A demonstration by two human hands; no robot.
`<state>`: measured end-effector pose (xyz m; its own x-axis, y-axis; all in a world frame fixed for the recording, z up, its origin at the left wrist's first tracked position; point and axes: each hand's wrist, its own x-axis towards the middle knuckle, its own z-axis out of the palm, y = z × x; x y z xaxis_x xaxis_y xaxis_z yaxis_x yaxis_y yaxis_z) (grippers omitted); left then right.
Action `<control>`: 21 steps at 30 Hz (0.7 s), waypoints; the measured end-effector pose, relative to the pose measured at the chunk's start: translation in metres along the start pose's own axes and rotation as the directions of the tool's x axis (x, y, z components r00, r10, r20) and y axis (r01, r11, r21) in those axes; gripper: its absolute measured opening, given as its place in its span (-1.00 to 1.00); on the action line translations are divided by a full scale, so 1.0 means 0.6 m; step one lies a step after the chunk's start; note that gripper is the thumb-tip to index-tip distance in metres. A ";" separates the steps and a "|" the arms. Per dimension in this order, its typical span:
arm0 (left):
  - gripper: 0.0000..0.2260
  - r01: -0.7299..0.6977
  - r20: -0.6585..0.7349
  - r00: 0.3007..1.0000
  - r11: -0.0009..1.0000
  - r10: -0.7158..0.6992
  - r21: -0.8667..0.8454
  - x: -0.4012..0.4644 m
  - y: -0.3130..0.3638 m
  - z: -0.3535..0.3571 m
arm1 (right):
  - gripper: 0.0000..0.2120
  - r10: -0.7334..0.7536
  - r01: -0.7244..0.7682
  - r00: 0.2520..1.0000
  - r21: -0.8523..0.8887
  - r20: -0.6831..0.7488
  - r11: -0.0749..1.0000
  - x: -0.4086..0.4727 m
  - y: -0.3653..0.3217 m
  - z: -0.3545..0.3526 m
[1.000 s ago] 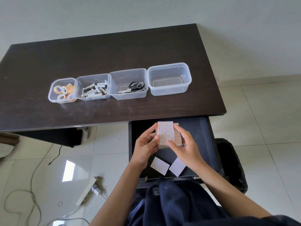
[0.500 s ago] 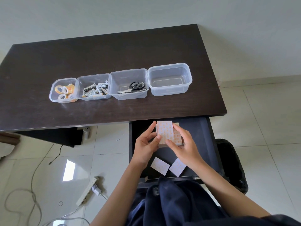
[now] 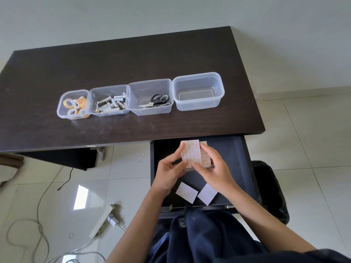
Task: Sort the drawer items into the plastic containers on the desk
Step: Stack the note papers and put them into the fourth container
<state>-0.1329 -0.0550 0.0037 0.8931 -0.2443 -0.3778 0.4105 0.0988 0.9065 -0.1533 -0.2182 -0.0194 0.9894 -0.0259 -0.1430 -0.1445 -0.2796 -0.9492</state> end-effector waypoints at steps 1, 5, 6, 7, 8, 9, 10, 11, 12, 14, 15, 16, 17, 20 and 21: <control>-0.55 0.003 0.002 1.000 1.000 -0.003 0.001 0.000 0.001 0.000 | -0.40 -0.003 0.003 1.000 0.001 -0.001 1.000 0.000 -0.002 0.001; -0.55 0.008 -0.022 1.000 1.000 -0.009 -0.012 0.003 0.003 0.003 | -0.33 0.026 -0.027 1.000 0.042 0.012 0.999 0.000 -0.001 0.003; -0.55 0.009 -0.027 1.000 1.000 -0.009 -0.014 0.004 0.003 0.003 | -0.28 0.051 -0.052 0.999 0.069 0.015 0.996 0.002 0.000 0.003; -0.55 0.011 -0.026 1.000 1.000 -0.011 -0.015 0.005 0.003 0.002 | -0.24 0.085 -0.085 0.996 0.104 0.011 0.991 0.004 -0.002 0.002; -0.55 0.013 -0.020 1.000 1.000 -0.013 -0.013 0.005 0.003 0.002 | -0.23 0.125 -0.124 0.992 0.147 0.004 0.981 0.008 -0.004 0.001; -0.55 0.015 -0.009 1.000 1.000 -0.015 -0.007 0.004 0.004 0.002 | -0.24 0.167 -0.163 0.986 0.200 0.000 0.966 0.013 -0.006 -0.001; -0.54 0.017 0.004 1.000 1.000 -0.017 0.002 0.003 0.003 0.003 | -0.26 0.202 -0.197 0.979 0.250 0.006 0.948 0.017 -0.009 -0.002; -0.54 0.018 0.015 1.000 1.000 -0.018 0.013 0.002 0.002 0.005 | -0.28 0.224 -0.220 0.974 0.278 0.020 0.935 0.020 -0.011 -0.004; -0.54 0.019 0.025 0.999 1.000 -0.020 0.025 0.001 0.000 0.006 | -0.29 0.229 -0.229 0.973 0.274 0.033 0.934 0.023 -0.013 -0.005; -0.55 0.022 0.037 0.999 0.999 -0.024 0.042 0.001 -0.004 0.008 | -0.29 0.226 -0.228 0.973 0.236 0.039 0.945 0.026 -0.013 -0.004; -0.56 0.026 0.038 0.999 0.999 -0.028 0.047 0.001 -0.004 0.009 | -0.30 0.229 -0.230 0.973 0.228 0.032 0.946 0.027 -0.013 -0.004; -0.57 0.032 0.038 0.999 0.998 -0.033 0.049 0.002 -0.004 0.010 | -0.31 0.233 -0.233 0.972 0.228 0.025 0.945 0.028 -0.012 -0.003; -0.57 0.039 0.037 0.999 0.998 -0.040 0.051 0.002 -0.004 0.011 | -0.33 0.239 -0.236 0.971 0.231 0.018 0.944 0.029 -0.012 -0.003; -0.56 0.049 0.039 0.998 0.998 -0.051 0.042 0.005 -0.002 0.014 | -0.42 0.261 -0.253 0.965 0.225 -0.008 0.941 0.033 -0.012 -0.001; -0.56 0.050 0.046 0.998 0.998 -0.052 0.039 0.007 -0.002 0.015 | -0.45 0.274 -0.264 0.962 0.229 -0.012 0.937 0.035 -0.012 0.000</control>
<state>-0.1312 -0.0650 0.0030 0.8613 -0.2933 -0.4149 0.4468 0.0484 0.8933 -0.1317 -0.2170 -0.0155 0.9122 -0.1133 -0.3937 -0.3997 -0.0355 -0.9159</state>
